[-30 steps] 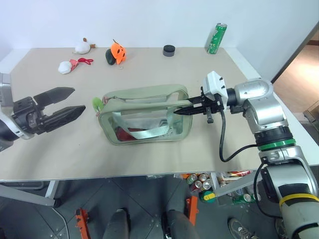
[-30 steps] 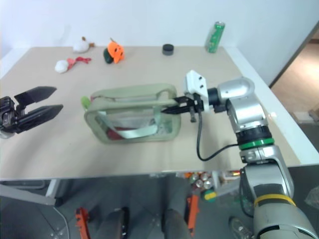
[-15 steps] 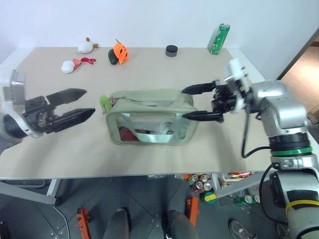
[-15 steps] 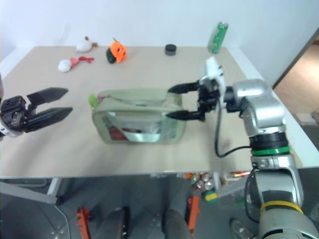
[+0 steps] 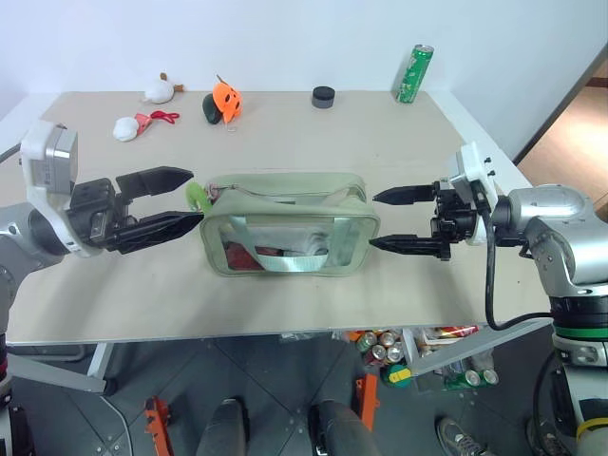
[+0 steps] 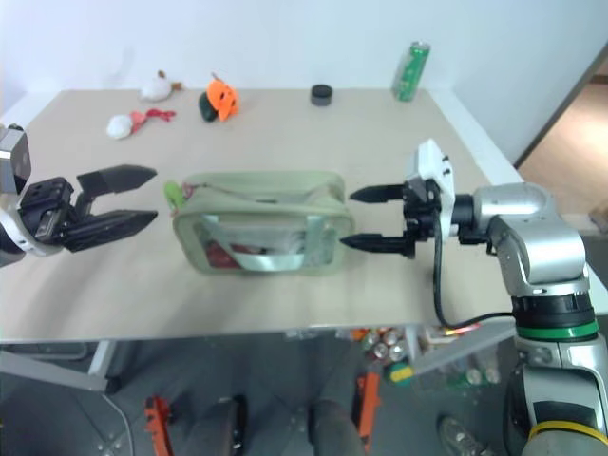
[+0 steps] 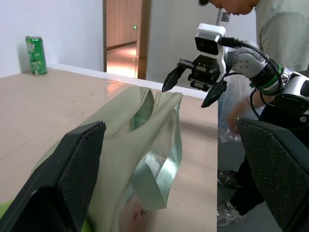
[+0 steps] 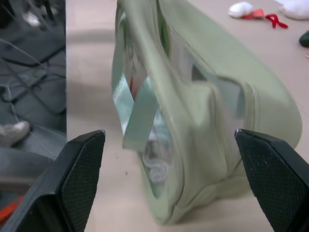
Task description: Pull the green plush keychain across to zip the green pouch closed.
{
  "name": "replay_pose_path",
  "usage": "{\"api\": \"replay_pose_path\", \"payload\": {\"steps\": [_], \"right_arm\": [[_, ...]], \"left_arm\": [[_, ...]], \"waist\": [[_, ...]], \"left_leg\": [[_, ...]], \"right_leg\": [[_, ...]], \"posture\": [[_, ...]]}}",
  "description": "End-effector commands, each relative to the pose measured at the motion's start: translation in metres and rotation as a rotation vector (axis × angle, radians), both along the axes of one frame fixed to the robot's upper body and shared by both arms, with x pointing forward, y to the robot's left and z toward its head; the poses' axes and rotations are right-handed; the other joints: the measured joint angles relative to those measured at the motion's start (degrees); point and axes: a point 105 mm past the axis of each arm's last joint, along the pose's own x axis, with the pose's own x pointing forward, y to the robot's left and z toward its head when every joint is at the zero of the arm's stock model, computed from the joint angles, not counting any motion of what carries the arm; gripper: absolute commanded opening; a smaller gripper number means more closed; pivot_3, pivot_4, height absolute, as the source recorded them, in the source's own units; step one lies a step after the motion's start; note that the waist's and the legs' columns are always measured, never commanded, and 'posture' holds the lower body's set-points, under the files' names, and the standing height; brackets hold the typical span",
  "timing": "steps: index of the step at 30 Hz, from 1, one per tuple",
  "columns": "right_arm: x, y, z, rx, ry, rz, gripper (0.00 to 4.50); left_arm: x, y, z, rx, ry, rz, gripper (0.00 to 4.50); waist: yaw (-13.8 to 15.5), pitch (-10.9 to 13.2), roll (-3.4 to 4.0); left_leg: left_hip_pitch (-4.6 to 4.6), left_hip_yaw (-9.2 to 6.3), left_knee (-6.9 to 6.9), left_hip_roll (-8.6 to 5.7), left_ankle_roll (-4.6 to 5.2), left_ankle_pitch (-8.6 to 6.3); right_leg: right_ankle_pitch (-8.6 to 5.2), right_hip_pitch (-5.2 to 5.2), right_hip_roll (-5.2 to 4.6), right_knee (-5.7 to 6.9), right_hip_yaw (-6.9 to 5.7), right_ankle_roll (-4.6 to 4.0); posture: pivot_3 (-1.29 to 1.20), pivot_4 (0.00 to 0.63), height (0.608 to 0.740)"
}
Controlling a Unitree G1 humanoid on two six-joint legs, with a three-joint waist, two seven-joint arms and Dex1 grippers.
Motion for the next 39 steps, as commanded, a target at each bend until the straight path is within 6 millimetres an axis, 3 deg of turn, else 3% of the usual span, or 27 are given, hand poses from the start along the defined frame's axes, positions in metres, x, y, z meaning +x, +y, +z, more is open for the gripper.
{"api": "replay_pose_path", "payload": {"steps": [1,3,4,16,20,28,39], "right_arm": [[-0.001,0.004,0.011,-0.004,-0.07,0.003,4.45],[0.0,0.004,0.01,-0.001,-0.072,0.003,4.45],[0.001,0.005,0.01,0.0,-0.073,0.003,4.21],[0.003,0.01,0.008,0.012,-0.073,0.022,0.09],[0.002,0.012,0.006,0.012,-0.069,0.035,0.04],[0.001,0.011,0.006,0.021,-0.07,0.035,0.04],[0.005,0.009,0.005,0.015,-0.081,-0.011,0.04]], "left_arm": [[-0.002,-0.003,0.006,0.002,-0.041,-0.013,4.5],[-0.002,-0.004,0.005,0.0,-0.038,-0.013,4.5],[-0.002,-0.004,0.004,-0.002,-0.037,-0.012,4.5],[0.003,0.01,0.005,-0.066,-0.027,0.072,4.5],[0.017,0.029,0.001,-0.112,0.013,0.201,4.5],[0.045,0.066,-0.041,-0.12,0.16,0.446,4.5],[0.062,0.059,-0.055,-0.115,0.221,0.462,4.5]], "waist": [[0.0,0.0,0.0],[0.0,0.0,0.0],[0.0,0.0,0.0],[0.0,0.0,0.0],[0.0,0.0,0.0],[0.0,0.0,-0.01],[0.0,0.0,-0.02]], "left_leg": [[0.0,0.0,0.01,0.0,0.0,0.0],[0.0,0.04,0.03,0.0,0.0,0.0],[0.0,0.06,0.04,0.0,0.0,0.0],[0.0,0.14,0.05,0.0,0.0,0.0],[0.01,0.15,0.05,0.0,0.0,0.0],[0.05,0.18,0.04,0.02,0.0,0.0],[0.06,0.23,0.05,0.02,0.0,0.0]], "right_leg": [[0.01,0.0,0.01,0.0,0.03,0.01],[0.02,0.0,0.02,0.0,0.09,0.03],[0.02,0.01,0.02,0.0,0.14,0.03],[0.04,-0.02,0.03,-0.01,0.26,0.08],[0.04,-0.02,0.03,-0.01,0.27,0.09],[0.06,-0.02,0.08,-0.01,0.32,0.09],[0.11,-0.02,0.07,0.0,0.38,0.14]], "posture": [[0.0,0.15,0.74],[0.0,0.15,0.74],[0.0,0.15,0.74],[0.0,0.15,0.74],[0.0,0.15,0.74],[0.0,0.15,0.74],[0.0,0.15,0.74]]}}
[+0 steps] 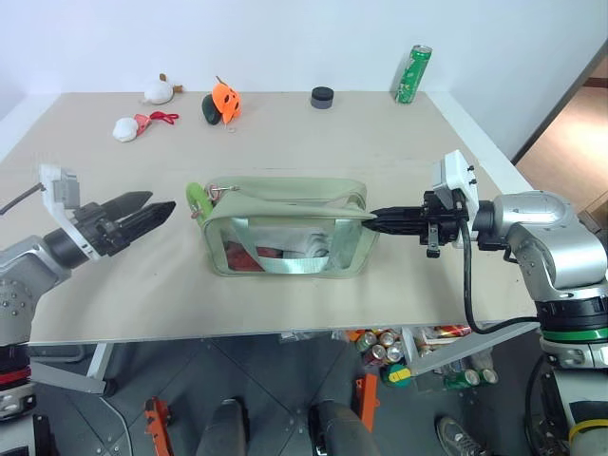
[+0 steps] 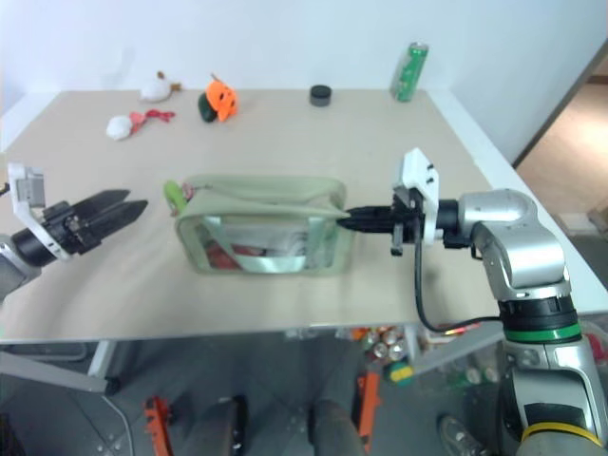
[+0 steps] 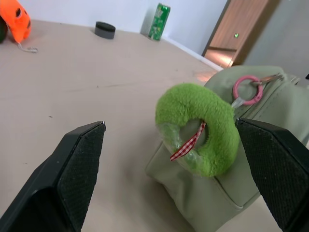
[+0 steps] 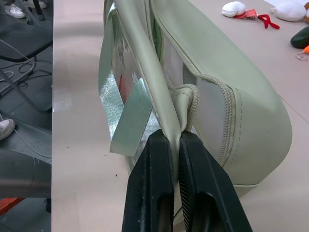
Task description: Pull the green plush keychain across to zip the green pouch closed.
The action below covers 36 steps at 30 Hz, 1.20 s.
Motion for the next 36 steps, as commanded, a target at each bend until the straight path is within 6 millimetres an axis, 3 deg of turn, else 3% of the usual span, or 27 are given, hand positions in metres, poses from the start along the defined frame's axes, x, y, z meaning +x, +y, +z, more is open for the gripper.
{"api": "replay_pose_path", "payload": {"steps": [1,14,20,27,36], "right_arm": [[-0.003,0.001,0.009,0.0,-0.043,0.006,0.04],[-0.005,-0.001,0.006,-0.003,-0.044,-0.017,0.04],[-0.006,-0.003,0.005,-0.005,-0.045,-0.034,0.0],[-0.004,-0.001,0.005,-0.002,-0.047,-0.034,0.0],[-0.004,0.001,0.004,-0.003,-0.045,-0.027,0.0]], "left_arm": [[0.004,-0.004,0.005,0.018,-0.02,-0.007,4.5],[0.026,-0.03,-0.007,0.036,0.033,-0.058,4.5],[0.033,-0.023,-0.006,0.021,0.037,-0.008,2.76],[0.033,-0.02,0.002,-0.009,0.019,0.001,0.12],[0.033,-0.023,0.023,-0.049,-0.055,0.008,0.04]], "waist": [[0.0,0.0,0.0],[-0.1,0.0,-0.02],[0.0,0.0,-0.03],[0.0,0.0,-0.03],[0.0,0.0,-0.03]], "left_leg": [[0.0,0.01,0.0,0.0,0.0,0.0],[0.0,0.03,0.02,0.0,0.0,0.0],[0.0,0.02,0.02,0.0,0.0,0.0],[0.0,0.03,0.04,-0.01,0.0,0.0],[0.0,0.03,0.04,-0.01,0.0,0.0]], "right_leg": [[0.02,-0.01,0.0,0.0,0.0,0.04],[0.16,0.0,0.03,0.0,0.06,0.26],[0.16,0.0,0.04,0.0,0.07,0.27],[0.18,0.01,0.03,0.0,0.09,0.29],[0.18,0.01,0.04,0.0,0.09,0.29]], "posture": [[0.0,0.15,0.74],[0.0,0.15,0.74],[0.0,0.15,0.74],[0.0,0.15,0.74],[0.0,0.15,0.74]]}}
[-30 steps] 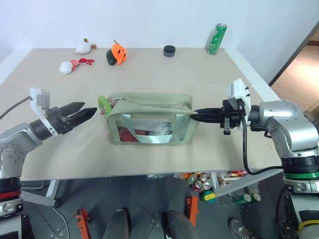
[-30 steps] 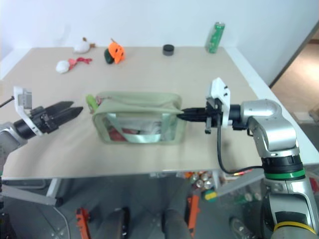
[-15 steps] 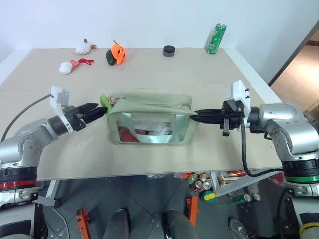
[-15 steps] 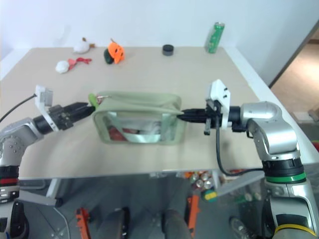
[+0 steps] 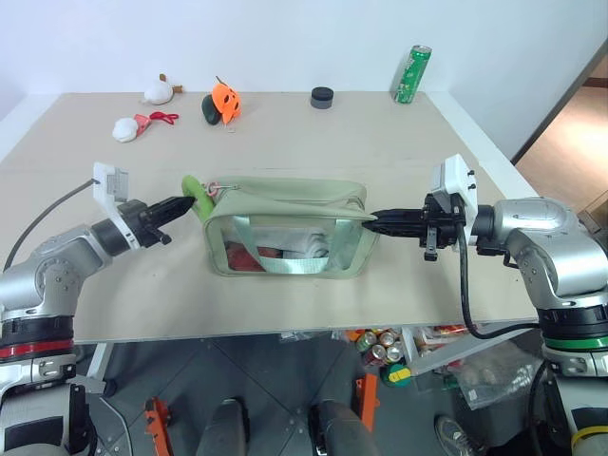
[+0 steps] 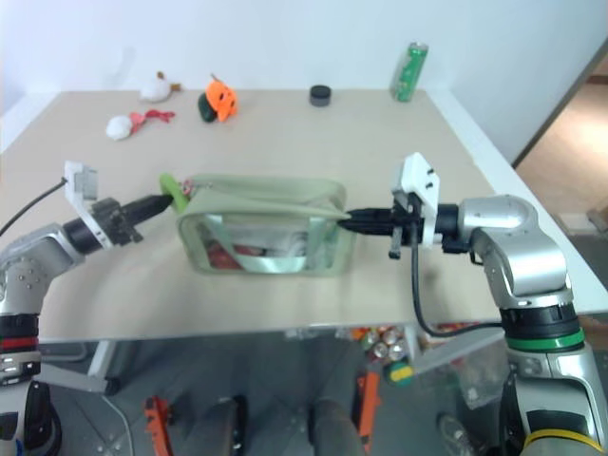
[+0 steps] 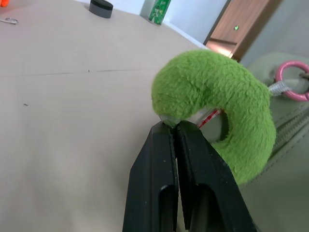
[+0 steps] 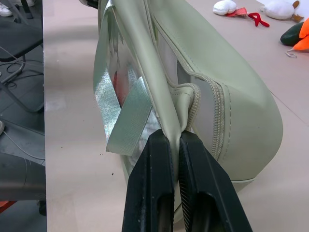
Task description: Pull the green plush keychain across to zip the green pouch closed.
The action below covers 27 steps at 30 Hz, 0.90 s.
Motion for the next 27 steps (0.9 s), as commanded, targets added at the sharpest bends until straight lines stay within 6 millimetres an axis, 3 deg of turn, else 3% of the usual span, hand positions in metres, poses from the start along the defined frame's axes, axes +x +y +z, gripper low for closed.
{"api": "replay_pose_path", "payload": {"steps": [1,2,6,10,14,19,27], "right_arm": [[-0.002,0.002,0.007,-0.005,-0.032,0.008,0.0],[-0.002,0.002,0.006,-0.006,-0.032,0.008,0.0],[-0.001,0.002,0.007,-0.009,-0.034,0.008,0.0],[0.0,0.003,0.007,-0.009,-0.038,0.007,0.0],[0.001,0.003,0.007,-0.008,-0.042,0.006,0.0],[0.0,0.003,0.007,-0.006,-0.044,0.002,0.0],[0.001,0.004,0.008,-0.003,-0.047,-0.001,0.0]], "left_arm": [[-0.001,0.003,0.042,-0.028,-0.148,0.022,0.04],[0.0,0.003,0.047,-0.032,-0.165,0.028,0.04],[-0.011,-0.027,0.103,-0.057,-0.351,-0.075,0.04],[-0.021,-0.047,0.117,-0.011,-0.4,-0.154,0.04],[-0.032,-0.07,0.105,0.143,-0.395,-0.263,0.04],[-0.033,-0.074,0.087,0.269,-0.37,-0.291,0.04],[-0.034,-0.075,0.087,0.291,-0.354,-0.324,2.73]], "waist": [[0.0,0.0,-0.01],[0.0,0.0,-0.01],[0.1,0.0,-0.06],[-0.3,0.0,-0.05],[-0.4,0.0,-0.05],[-0.4,0.0,-0.05],[-0.4,0.0,-0.05]], "left_leg": [[0.0,0.0,0.0,0.0,0.0,0.0],[0.0,0.0,0.01,0.0,0.0,0.0],[-0.03,-0.01,0.05,0.0,0.0,0.0],[0.04,0.13,0.03,-0.02,0.0,-0.01],[0.11,0.16,0.0,0.0,0.01,-0.01],[0.11,0.25,0.0,-0.01,0.01,-0.01],[0.1,0.29,0.04,-0.01,0.01,-0.01]], "right_leg": [[0.0,0.0,0.0,0.0,0.0,0.0],[0.0,0.0,0.0,0.0,0.0,0.0],[0.03,0.02,0.0,0.0,-0.01,0.05],[0.05,0.04,0.0,-0.02,0.15,0.09],[0.05,0.03,0.05,-0.01,0.19,0.09],[0.06,0.02,0.02,-0.02,0.29,0.11],[0.08,0.02,0.02,-0.02,0.34,0.15]], "posture": [[0.0,0.15,0.74],[0.0,0.15,0.74],[0.0,0.15,0.74],[0.0,0.15,0.74],[0.0,0.15,0.74],[0.0,0.15,0.74],[0.0,0.15,0.74]]}}
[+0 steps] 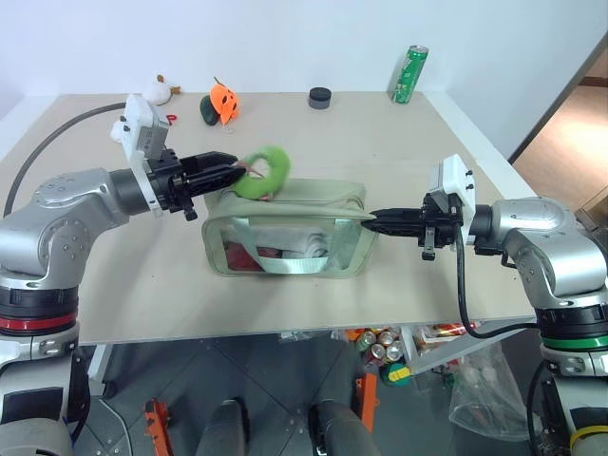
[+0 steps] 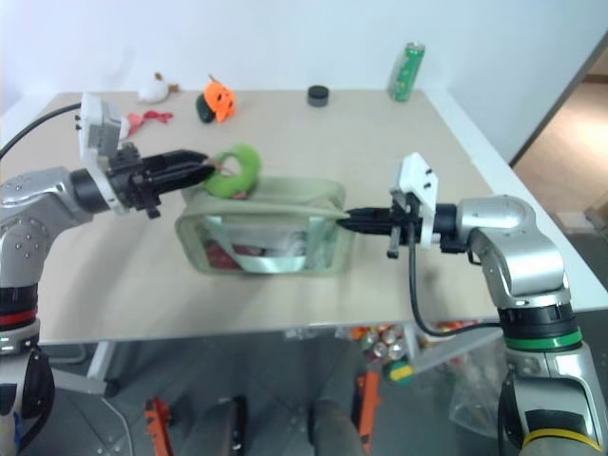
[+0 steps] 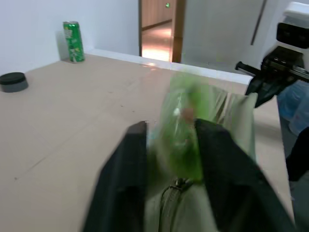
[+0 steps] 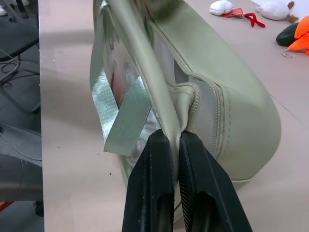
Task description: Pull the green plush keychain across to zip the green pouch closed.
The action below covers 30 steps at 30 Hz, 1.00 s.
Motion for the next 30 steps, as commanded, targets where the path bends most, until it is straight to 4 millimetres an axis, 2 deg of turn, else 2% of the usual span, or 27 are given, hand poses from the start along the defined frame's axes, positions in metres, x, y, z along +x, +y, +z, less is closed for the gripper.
{"api": "replay_pose_path", "payload": {"steps": [1,5,9,11,13,16,22,30], "right_arm": [[-0.001,0.003,0.008,-0.004,-0.038,0.01,0.0],[-0.001,0.003,0.008,-0.003,-0.04,0.01,0.0],[-0.001,0.004,0.007,-0.003,-0.037,0.01,0.0],[-0.002,0.004,0.006,-0.003,-0.037,0.01,0.0],[-0.002,0.004,0.006,-0.003,-0.036,0.009,0.0],[-0.002,0.003,0.005,-0.005,-0.034,0.008,0.0],[-0.001,0.003,0.006,-0.005,-0.035,0.009,0.0],[-0.001,0.002,0.007,-0.007,-0.038,0.004,0.0]], "left_arm": [[-0.003,0.0,0.011,0.031,-0.052,0.0,3.08],[-0.004,0.004,0.014,0.025,-0.076,0.008,4.46],[-0.003,0.029,0.038,-0.134,-0.081,0.055,4.49],[-0.008,0.042,0.039,-0.162,-0.072,0.058,4.49],[-0.015,0.052,0.032,-0.144,-0.056,0.054,4.49],[-0.024,0.062,0.009,-0.062,0.006,0.047,4.49],[-0.037,0.06,-0.037,0.091,0.113,0.003,4.49],[-0.03,0.047,-0.056,0.086,0.157,-0.004,4.49]], "waist": [[0.0,0.0,0.0],[0.0,0.0,0.0],[0.0,0.0,0.0],[-0.1,0.0,0.0],[-0.2,0.0,0.0],[-0.3,0.0,0.0],[-0.2,0.0,-0.04],[-0.3,0.0,-0.04]], "left_leg": [[0.0,0.0,0.0,0.0,0.0,0.0],[0.0,0.0,0.0,0.0,0.0,0.0],[0.0,0.01,0.0,0.0,0.0,0.0],[0.0,0.01,0.0,0.01,0.0,0.0],[0.0,0.02,-0.01,0.01,0.01,0.0],[0.02,0.08,-0.05,0.01,0.04,-0.03],[0.01,0.12,-0.02,0.02,0.04,-0.02],[0.03,0.24,-0.01,0.02,0.05,-0.02]], "right_leg": [[0.0,0.0,0.0,0.0,0.0,0.0],[0.0,-0.01,0.0,0.0,0.01,0.0],[0.0,-0.02,0.01,0.0,0.01,0.0],[0.0,-0.04,0.02,0.01,0.01,0.0],[0.0,-0.04,0.02,0.01,0.01,0.0],[-0.02,-0.04,0.0,0.0,0.07,0.01],[-0.15,-0.07,-0.05,0.0,0.07,-0.27],[-0.12,-0.09,-0.08,0.0,0.15,-0.28]], "posture": [[0.0,0.15,0.74],[0.0,0.15,0.74],[0.0,0.15,0.74],[0.0,0.15,0.74],[0.0,0.15,0.74],[0.0,0.15,0.74],[0.0,0.15,0.74],[0.0,0.15,0.74]]}}
